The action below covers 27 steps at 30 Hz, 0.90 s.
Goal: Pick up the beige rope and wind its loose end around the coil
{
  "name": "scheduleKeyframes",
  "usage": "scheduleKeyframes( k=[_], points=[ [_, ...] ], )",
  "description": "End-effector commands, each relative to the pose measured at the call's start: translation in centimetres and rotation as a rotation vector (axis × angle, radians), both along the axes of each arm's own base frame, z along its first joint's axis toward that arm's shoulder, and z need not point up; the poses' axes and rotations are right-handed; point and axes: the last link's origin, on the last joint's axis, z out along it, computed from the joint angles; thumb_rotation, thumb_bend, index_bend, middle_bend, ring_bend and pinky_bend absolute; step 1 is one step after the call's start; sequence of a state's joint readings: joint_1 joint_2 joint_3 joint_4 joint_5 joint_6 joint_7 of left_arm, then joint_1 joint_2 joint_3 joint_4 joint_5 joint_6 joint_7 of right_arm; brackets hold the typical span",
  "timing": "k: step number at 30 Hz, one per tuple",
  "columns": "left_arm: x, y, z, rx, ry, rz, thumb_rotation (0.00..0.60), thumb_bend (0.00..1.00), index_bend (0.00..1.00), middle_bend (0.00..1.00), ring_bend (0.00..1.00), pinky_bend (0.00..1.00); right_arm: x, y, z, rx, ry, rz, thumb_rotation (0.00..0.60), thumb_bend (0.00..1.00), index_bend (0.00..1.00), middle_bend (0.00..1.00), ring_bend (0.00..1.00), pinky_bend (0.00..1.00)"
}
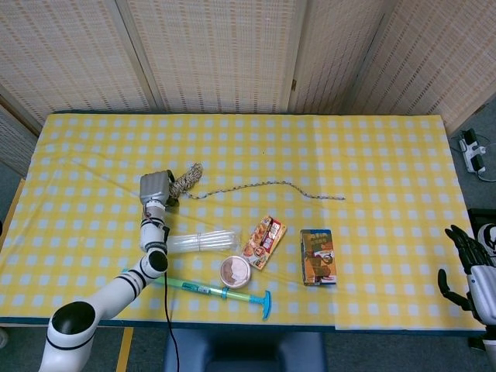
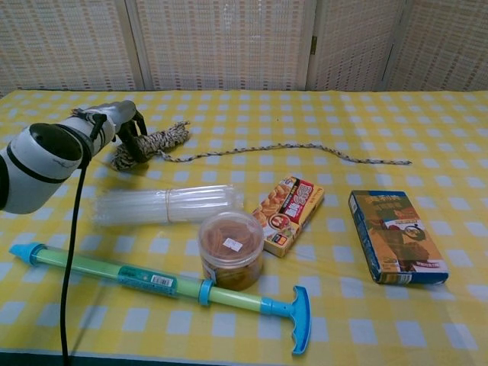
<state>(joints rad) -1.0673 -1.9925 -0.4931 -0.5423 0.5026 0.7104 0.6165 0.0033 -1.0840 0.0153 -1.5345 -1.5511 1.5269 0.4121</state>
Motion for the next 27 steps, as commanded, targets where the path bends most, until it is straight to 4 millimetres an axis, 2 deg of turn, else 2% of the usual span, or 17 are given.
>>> scheduleKeyframes(
  k=[1,5,7,16,27],
  points=[
    [-0.5,-0.1,0.1,0.002,0.007,-0.007,0.600,0.25,0.52,0.50,0.47,0.43,0.0,0.0,0.0,0.001,0.000,0.001,0.600,0.60,0.06,0.05,0.11,0.07],
    [-0.6,-0.3,0.2,-0.009,-0.001,-0.046,0.600,0.26,0.60,0.59,0.54,0.60,0.0,0.0,0.0,0.000,-0.001,0.004,0.600,0.60,0.06,0.05,0.11,0.07],
    [-0.5,-0.5,0.3,-0.015,-0.002,-0.087,0.600,0.27,0.63,0.62,0.57,0.65,0.0,-0.1,0.0,0.001,-0.001,0.004,0.600,0.60,0.06,0.05,0.11,0.07],
    [0.4,-3.2,2.1,-0.043,-0.078,-0.301,0.600,0.29,0.65,0.64,0.58,0.67,1.2,-1.2,-0.4,0.042,0.038,0.046,0.600,0.60,0.06,0.05,0.11,0.08],
    [2.7,-8.0,5.3,-0.160,-0.211,-0.453,0.600,0.29,0.65,0.64,0.59,0.67,3.2,-4.1,-1.4,0.106,0.087,0.096,0.600,0.60,0.06,0.06,0.11,0.08]
  ],
)
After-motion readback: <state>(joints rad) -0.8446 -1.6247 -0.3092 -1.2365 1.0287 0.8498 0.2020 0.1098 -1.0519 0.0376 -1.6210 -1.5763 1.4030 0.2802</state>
